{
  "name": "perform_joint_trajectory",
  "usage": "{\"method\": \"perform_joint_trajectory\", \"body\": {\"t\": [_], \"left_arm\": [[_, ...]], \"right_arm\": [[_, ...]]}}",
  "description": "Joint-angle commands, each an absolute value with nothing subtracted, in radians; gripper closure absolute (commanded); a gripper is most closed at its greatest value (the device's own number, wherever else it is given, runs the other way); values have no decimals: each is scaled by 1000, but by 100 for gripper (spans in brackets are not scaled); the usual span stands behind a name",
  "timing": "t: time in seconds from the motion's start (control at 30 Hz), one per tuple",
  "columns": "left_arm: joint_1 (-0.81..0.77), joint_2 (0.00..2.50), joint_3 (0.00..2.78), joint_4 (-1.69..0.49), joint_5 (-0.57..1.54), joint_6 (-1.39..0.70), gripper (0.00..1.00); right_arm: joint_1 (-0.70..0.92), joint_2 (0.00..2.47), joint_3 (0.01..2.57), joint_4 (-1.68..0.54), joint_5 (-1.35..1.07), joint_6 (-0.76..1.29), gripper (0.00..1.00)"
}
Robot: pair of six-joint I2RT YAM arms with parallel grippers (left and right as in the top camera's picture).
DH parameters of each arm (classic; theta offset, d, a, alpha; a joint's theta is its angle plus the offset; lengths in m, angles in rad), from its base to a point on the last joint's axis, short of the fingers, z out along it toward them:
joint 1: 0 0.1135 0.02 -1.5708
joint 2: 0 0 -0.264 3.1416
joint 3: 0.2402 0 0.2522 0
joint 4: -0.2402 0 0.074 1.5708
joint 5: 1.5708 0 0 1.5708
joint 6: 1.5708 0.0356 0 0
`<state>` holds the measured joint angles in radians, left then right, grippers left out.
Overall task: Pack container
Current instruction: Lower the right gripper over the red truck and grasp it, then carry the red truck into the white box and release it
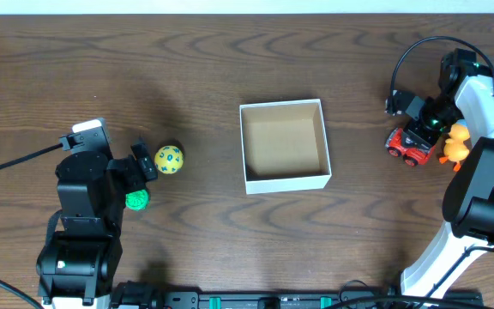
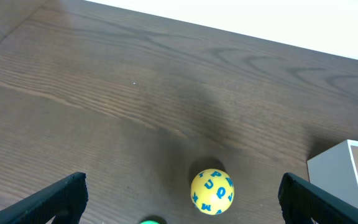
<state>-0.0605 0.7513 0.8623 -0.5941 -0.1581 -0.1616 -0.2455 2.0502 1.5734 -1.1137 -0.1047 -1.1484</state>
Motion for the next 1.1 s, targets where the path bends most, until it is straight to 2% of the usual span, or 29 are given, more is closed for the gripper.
{"method": "perform_joint_trajectory", "body": {"t": [0.0,0.1,0.47,0.6,0.77,0.87,1.07], "left_arm": [[-56,752,884,-590,-170,-178,2],[-56,752,884,-590,-170,-178,2],[-56,752,884,-590,-170,-178,2],[-56,756,884,-590,-170,-178,2],[-56,770,884,-590,-170,-178,2],[-56,785,884,-591,-170,-178,2],[-56,809,884,-591,-170,-178,2]], "right_arm": [[-247,2059,1568,-1112,-143,-1102,87],[-244,2040,1573,-1083,-159,-1015,99],[-154,1826,1645,-1023,-270,-421,99],[-51,1713,1650,-1009,-218,-294,99],[155,1609,1650,-978,-100,-64,99],[290,1597,1650,-968,-60,98,99],[434,1642,1623,-956,-21,297,99]]}}
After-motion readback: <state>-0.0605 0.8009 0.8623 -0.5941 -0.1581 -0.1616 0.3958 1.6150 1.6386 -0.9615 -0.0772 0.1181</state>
